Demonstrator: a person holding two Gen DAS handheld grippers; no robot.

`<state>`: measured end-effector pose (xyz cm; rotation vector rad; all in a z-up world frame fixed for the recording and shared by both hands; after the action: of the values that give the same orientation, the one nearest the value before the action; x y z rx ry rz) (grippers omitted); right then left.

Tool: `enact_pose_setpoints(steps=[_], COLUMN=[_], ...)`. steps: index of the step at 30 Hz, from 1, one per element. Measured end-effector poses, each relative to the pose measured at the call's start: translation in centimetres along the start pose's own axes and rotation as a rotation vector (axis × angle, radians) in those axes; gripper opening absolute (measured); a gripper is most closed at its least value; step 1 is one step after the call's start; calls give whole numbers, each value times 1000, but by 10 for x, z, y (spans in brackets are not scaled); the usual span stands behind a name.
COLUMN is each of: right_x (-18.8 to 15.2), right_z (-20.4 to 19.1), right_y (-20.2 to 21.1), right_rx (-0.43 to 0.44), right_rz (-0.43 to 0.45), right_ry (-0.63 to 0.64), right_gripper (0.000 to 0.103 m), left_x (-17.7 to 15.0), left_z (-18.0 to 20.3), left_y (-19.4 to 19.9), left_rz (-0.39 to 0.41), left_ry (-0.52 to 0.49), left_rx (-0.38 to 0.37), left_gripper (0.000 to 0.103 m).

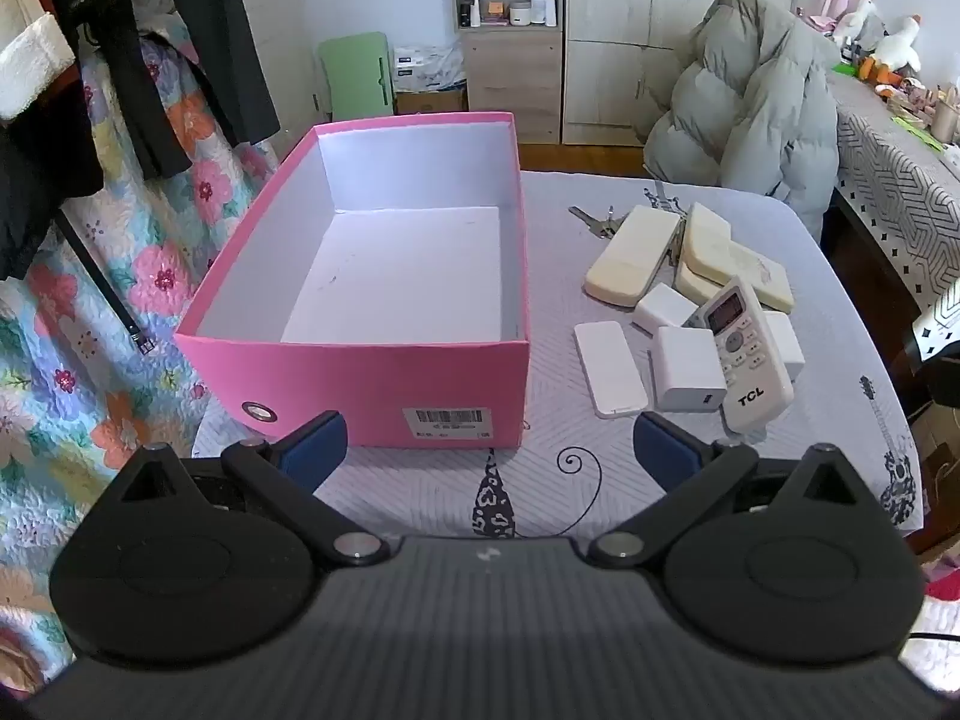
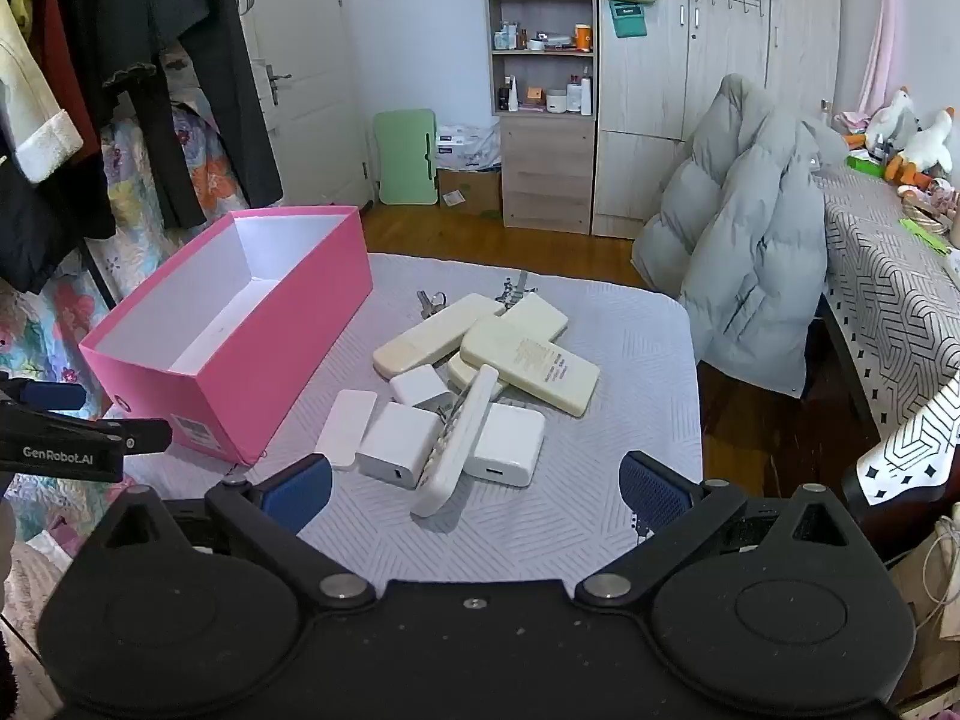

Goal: Organize rigid objects

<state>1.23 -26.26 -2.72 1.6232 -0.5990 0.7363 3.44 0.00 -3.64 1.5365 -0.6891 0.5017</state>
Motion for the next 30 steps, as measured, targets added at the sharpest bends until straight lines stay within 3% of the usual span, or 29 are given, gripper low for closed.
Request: enact_pose_setpoints(steps=[14, 30], right_x=[-3, 6], right_z=[2, -8], right_y=[-1, 8], right_rx=[-11, -31], right_rz=[4, 117], right_ry=[17, 78], right_gripper=[103, 103], left_x=[0, 1], left_z=[0, -3], left_y=[3, 1], left_rz=[37, 62], left_ry=[-4, 5], left_rx=[1, 37], left_gripper=[103, 103])
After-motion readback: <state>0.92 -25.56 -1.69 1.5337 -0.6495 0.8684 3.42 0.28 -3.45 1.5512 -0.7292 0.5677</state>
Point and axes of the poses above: each gripper's, at about its wrist camera, not at the fingertips, and y roughly against the way its jaws point, z to its right, x to its top, the point moved 5 cm from there along -y, roughly the way its jaws point, and after that the axes turned 3 degrees about -y, right-handed, at the moved point
